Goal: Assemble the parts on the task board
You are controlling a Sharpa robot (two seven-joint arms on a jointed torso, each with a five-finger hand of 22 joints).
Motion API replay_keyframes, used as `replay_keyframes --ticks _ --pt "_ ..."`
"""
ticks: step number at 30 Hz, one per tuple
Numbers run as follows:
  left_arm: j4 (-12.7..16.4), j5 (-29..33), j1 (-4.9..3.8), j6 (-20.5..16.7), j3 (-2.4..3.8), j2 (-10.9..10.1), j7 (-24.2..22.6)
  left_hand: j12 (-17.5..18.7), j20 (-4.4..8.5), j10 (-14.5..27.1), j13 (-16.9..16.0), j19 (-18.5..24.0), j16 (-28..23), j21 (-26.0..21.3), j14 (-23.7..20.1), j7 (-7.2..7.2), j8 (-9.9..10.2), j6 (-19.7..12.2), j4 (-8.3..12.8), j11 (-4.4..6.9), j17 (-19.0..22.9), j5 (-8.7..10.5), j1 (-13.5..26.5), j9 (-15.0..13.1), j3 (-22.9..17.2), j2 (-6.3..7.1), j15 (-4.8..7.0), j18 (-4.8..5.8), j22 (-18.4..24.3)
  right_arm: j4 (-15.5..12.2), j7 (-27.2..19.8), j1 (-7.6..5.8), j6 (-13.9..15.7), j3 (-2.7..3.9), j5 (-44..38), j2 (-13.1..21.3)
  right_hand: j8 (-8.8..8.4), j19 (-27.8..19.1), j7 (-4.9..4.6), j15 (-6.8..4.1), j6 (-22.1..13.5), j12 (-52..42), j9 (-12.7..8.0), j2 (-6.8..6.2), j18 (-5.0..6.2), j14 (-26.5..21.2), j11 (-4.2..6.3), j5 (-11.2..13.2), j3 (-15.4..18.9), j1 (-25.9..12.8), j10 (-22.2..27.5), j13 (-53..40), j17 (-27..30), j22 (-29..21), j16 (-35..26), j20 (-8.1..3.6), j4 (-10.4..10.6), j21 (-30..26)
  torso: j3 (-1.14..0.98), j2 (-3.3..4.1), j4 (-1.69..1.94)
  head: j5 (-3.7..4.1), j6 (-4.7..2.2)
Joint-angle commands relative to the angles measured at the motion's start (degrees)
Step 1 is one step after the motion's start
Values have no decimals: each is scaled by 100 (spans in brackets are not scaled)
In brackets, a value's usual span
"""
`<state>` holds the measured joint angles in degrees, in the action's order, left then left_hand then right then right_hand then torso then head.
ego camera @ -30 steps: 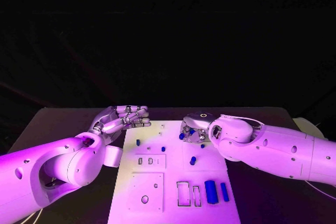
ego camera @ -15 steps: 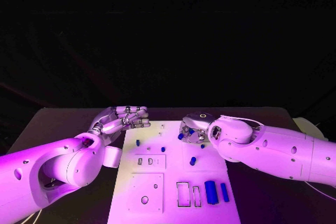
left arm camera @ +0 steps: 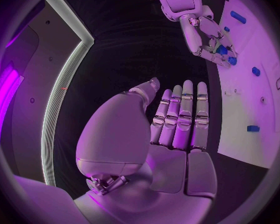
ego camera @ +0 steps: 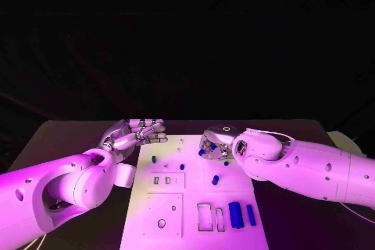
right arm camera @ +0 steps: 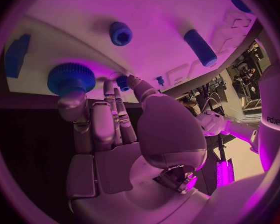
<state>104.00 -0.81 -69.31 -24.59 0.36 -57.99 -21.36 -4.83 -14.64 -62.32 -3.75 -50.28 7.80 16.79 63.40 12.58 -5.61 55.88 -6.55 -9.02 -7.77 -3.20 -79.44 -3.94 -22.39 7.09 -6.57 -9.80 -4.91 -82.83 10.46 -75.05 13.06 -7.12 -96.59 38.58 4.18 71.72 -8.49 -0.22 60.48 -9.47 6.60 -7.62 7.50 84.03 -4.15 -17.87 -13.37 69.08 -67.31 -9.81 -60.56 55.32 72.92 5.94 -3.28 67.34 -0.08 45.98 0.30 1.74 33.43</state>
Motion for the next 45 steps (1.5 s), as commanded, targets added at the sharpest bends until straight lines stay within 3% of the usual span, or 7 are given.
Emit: replay_keyframes --ticks 1,6,15,29,37,45 --pt "5 8 -10 110 5 1 -19 18 -26 6 -4 17 -30 -27 -18 38 32 3 14 -49 -9 -20 -16 3 -12 -16 -39 -76 5 -21 -40 18 -57 -13 0 -8 -39 -29 -13 15 -37 -37 -5 -52 -81 88 -41 28 33 -4 2 -11 5 -4 -25 7 29 -33 -1 4 3 3 -7" --pt "3 8 -10 111 5 1 -18 18 -26 6 -4 17 -30 -27 -18 38 32 3 14 -49 -9 -20 -16 3 -12 -16 -39 -76 5 -13 -42 18 -71 -13 26 -22 -36 -31 -14 15 -39 -43 -4 -46 -80 88 -41 28 43 -6 -1 -16 2 -1 -22 8 44 -34 0 8 5 6 -14" --pt "5 8 -10 117 5 6 -13 30 -27 10 -4 17 -40 -30 -19 45 41 -3 26 -54 -13 -20 -26 4 -21 -19 -42 -76 9 2 -60 18 -162 -13 75 -66 66 -14 15 -10 154 -92 47 124 -84 100 -5 29 -71 184 -70 -48 -40 81 25 -3 85 6 2 14 3 13 -7" --pt "1 8 -11 121 5 0 4 40 -28 11 -4 16 -49 -32 -17 47 48 -4 40 -56 -17 -21 -41 3 -38 -30 -43 -77 13 -2 -68 19 -290 -13 83 -76 224 34 191 -139 541 -180 147 378 -101 126 156 233 -583 587 -370 -91 -115 256 108 -112 19 99 1 13 3 5 4" --pt "-8 8 -11 121 5 -3 12 47 -28 13 -4 16 -55 -34 -17 48 52 -5 50 -57 -19 -21 -52 2 -48 -35 -43 -77 15 -77 -73 21 16 -10 42 -41 231 80 186 -144 575 -134 168 360 -122 146 154 255 -739 655 -358 -87 -207 371 175 -130 -35 173 -4 17 3 3 -31" --pt "-63 8 -11 136 5 6 12 56 -27 14 -4 16 -65 -36 -18 50 59 -6 66 -58 -22 -22 -68 2 -64 -40 -44 -77 19 -206 -57 -5 461 45 39 -30 232 122 182 -142 582 -122 174 340 -138 164 151 254 -767 656 -357 -85 -295 452 230 -131 -44 228 4 12 5 15 -96"
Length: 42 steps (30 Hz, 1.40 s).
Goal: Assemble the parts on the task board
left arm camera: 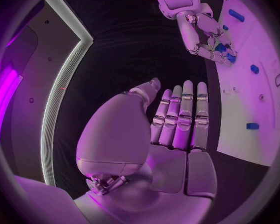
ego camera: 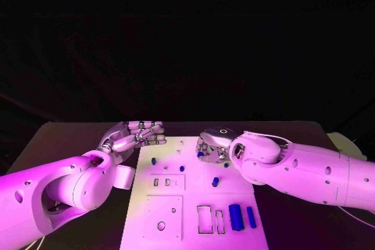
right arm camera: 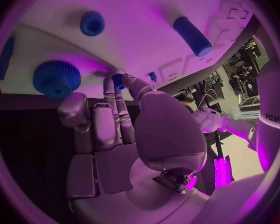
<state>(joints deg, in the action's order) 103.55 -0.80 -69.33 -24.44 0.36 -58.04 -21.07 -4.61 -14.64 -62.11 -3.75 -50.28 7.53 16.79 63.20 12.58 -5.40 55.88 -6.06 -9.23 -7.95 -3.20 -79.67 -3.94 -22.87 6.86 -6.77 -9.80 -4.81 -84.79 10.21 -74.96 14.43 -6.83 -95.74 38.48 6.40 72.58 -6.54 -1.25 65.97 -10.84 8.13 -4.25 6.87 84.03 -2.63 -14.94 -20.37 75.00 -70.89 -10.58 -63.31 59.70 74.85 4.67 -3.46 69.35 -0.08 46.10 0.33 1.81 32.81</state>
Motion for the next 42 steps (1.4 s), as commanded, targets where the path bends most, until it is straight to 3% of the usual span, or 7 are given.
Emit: replay_keyframes --ticks 1,7,17,42 --pt "-32 6 -10 123 5 14 -22 37 -28 -6 -4 16 -41 -37 1 51 40 -7 22 -38 -6 -21 -49 2 -20 -18 -25 -77 10 11 -28 -22 371 21 -36 -45 10 44 -13 -39 36 16 23 -3 -77 166 -1 -41 -76 63 -4 -9 -31 30 46 -5 -29 37 2 -1 2 7 -42" --pt "-101 7 -11 139 5 39 -38 40 -28 -5 -4 16 -45 -38 0 54 43 -9 22 -40 -7 -20 -45 2 -21 -18 -27 -77 11 240 -24 -49 593 40 -9 -254 6 47 -20 -37 33 23 26 -23 -79 169 -5 -38 -94 49 -11 -10 -38 43 56 -4 -27 46 0 13 26 42 -70" --pt "-106 7 -14 142 5 46 -40 40 -28 -5 -4 16 -45 -38 0 54 43 -9 22 -40 -7 -20 -45 2 -21 -18 -27 -77 11 692 -53 -73 823 48 -1 -689 3 57 -21 -35 30 26 27 -25 -83 173 -7 -35 -106 45 -14 -10 -56 63 68 -4 -25 60 5 24 23 1 -68" --pt "-147 7 -40 148 5 57 -43 44 -29 -3 -4 17 -49 -40 -1 55 46 -10 22 -43 -8 -19 -41 2 -22 -18 -29 -76 13 1266 -171 -38 840 44 22 -1203 -11 56 -31 -30 11 44 29 -48 -83 177 -14 -27 -141 26 -7 -10 -74 75 87 -2 -20 67 -4 33 40 -85 -45"
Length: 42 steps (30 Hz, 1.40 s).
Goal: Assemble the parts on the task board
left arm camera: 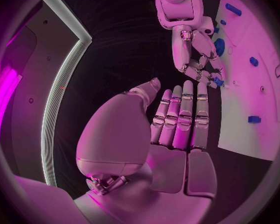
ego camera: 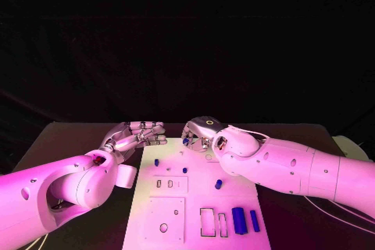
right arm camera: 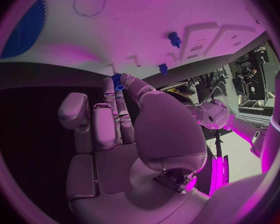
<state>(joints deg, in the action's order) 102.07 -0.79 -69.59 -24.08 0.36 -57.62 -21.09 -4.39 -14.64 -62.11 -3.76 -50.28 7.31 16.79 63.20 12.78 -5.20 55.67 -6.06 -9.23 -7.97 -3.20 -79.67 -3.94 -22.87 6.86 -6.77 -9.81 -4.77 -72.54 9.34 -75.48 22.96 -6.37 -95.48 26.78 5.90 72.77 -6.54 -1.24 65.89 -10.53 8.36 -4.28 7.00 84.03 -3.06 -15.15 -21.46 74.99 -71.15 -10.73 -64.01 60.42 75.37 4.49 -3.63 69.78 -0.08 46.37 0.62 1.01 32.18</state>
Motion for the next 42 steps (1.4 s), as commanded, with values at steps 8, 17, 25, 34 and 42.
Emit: replay_keyframes --ticks 8,17,25,34,42 --pt "2 6 -20 112 5 19 -41 22 -28 -4 -4 17 -27 -40 -1 35 26 10 22 -42 -5 -19 -41 2 -22 -18 -29 -76 8 132 -107 49 -119 -9 2 -121 37 37 -33 -30 16 17 6 -51 -97 178 27 -4 -38 22 21 5 -9 6 40 18 -1 26 -2 4 -7 -26 37" --pt "7 6 -32 119 5 21 -34 22 -28 -4 -4 17 -27 -40 -1 35 26 10 22 -42 -5 -19 -41 2 -22 -18 -29 -76 8 237 -93 58 -203 -14 -31 -180 34 27 -36 -27 12 22 7 -58 -94 176 24 5 -47 9 22 4 -1 -5 38 19 5 17 -3 5 -3 -38 48" --pt "7 6 -38 123 5 21 -31 22 -28 -4 -4 17 -27 -40 -1 35 26 10 22 -42 -5 -19 -41 2 -22 -18 -29 -76 8 359 -78 58 -203 -15 -37 -231 27 33 -40 -24 2 31 7 -65 -97 176 20 12 -58 -5 28 5 -11 13 46 22 12 28 -6 6 -7 -55 45" --pt "9 6 -42 132 5 21 -25 32 -30 -1 -4 19 -39 -44 -3 39 34 9 29 -46 -9 -19 -39 1 -30 -17 -32 -76 13 397 18 59 -220 -15 -93 -272 19 47 -44 -20 -9 40 8 -79 -103 179 16 21 -69 -19 35 4 -36 44 63 24 17 48 -8 6 -10 -61 26" --pt "6 6 -43 134 5 20 -20 32 -30 -1 -4 19 -39 -44 -3 39 34 9 29 -46 -9 -19 -39 1 -30 -17 -32 -76 13 427 -12 59 -282 -17 -42 -311 -239 -47 -237 146 -506 388 -99 -307 -93 142 -181 124 -106 -256 570 156 57 -48 34 126 137 -43 -6 5 -8 -64 29"
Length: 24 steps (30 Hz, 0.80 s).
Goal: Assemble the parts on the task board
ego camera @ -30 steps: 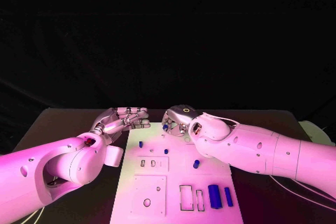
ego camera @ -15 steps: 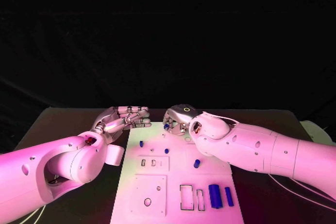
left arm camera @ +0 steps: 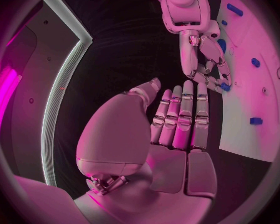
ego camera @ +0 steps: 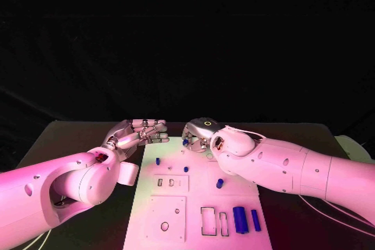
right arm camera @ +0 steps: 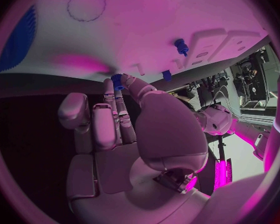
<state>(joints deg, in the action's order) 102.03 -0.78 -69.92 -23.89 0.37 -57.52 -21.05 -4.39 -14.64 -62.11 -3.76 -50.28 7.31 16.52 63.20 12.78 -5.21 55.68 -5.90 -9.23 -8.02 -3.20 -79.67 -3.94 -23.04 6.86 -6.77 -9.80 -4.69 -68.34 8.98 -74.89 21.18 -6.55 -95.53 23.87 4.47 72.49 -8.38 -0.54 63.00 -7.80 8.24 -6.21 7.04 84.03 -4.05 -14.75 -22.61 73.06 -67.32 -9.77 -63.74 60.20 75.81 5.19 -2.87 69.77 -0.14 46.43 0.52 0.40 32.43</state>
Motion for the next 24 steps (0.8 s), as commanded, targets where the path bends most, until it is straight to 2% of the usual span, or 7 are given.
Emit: replay_keyframes --ticks 1,4,10,18,20,22,24 --pt "9 5 -10 114 5 10 -23 32 -30 -1 -4 19 -39 -16 -3 39 34 8 13 -46 -5 -19 -39 1 -13 -17 -32 -76 5 6 26 0 -94 1 -32 -20 -111 -25 -61 110 -419 189 -135 -180 -95 134 -117 168 36 -100 325 101 49 -29 -17 85 75 -49 0 -2 3 -4 3" --pt "5 5 -10 113 5 6 -22 32 -30 -1 -4 19 -39 -16 -3 39 34 8 13 -46 -5 -19 -39 1 -13 -17 -32 -76 5 -31 36 0 -46 0 -25 7 -101 -28 -79 136 -651 240 -196 -263 -85 127 -160 235 126 -123 469 150 50 -20 -3 139 95 -57 1 -4 2 -12 2" --pt "-1 5 -10 110 5 -12 -17 32 -30 -1 -4 19 -39 -16 -3 39 34 8 13 -46 -5 -19 -39 1 -13 -17 -32 -76 5 -334 100 -4 46 0 -35 259 -65 14 -73 136 -622 190 -194 -266 -89 130 -155 228 186 -119 427 152 19 52 26 157 117 -15 1 -17 -15 -36 6" --pt "-31 11 -10 114 4 -43 -5 35 -30 0 -4 19 -44 -17 -4 41 37 7 14 -47 -6 -19 -36 1 -15 -17 -33 -76 7 -1142 156 -88 309 23 90 1057 21 313 -25 68 -363 -47 -151 -232 -176 202 -60 66 183 -85 -21 104 -301 543 239 121 178 328 -4 -77 -66 -57 4" --pt "-46 15 -10 114 4 -51 -3 37 -31 1 -4 20 -46 -18 -5 42 39 6 14 -48 -6 -19 -35 1 -15 -16 -34 -76 8 -1350 176 -122 332 34 197 1296 43 384 -23 43 -288 -130 -139 -244 -199 220 -25 39 180 -93 -215 72 -389 666 298 99 204 414 -5 -98 -95 -57 8" --pt "-64 18 -10 117 3 -52 -2 37 -31 1 -4 20 -46 -18 -5 42 39 6 14 -48 -6 -19 -35 1 -15 -16 -34 -76 8 -1553 218 -154 281 47 345 1552 29 482 -19 20 -291 -234 -143 -346 -235 209 2 -12 273 -216 -433 16 -352 835 287 82 283 533 -6 -125 -136 -58 12" --pt "-85 20 -9 125 3 -43 -2 38 -31 2 -4 20 -48 -19 -6 42 40 5 16 -48 -7 -19 -36 1 -17 -17 -35 -76 8 -1726 280 -179 152 60 527 1805 11 550 19 -21 -354 -413 -151 -490 -257 200 58 -244 486 -383 -720 -104 -342 964 288 46 407 624 -7 -149 -161 -51 12"
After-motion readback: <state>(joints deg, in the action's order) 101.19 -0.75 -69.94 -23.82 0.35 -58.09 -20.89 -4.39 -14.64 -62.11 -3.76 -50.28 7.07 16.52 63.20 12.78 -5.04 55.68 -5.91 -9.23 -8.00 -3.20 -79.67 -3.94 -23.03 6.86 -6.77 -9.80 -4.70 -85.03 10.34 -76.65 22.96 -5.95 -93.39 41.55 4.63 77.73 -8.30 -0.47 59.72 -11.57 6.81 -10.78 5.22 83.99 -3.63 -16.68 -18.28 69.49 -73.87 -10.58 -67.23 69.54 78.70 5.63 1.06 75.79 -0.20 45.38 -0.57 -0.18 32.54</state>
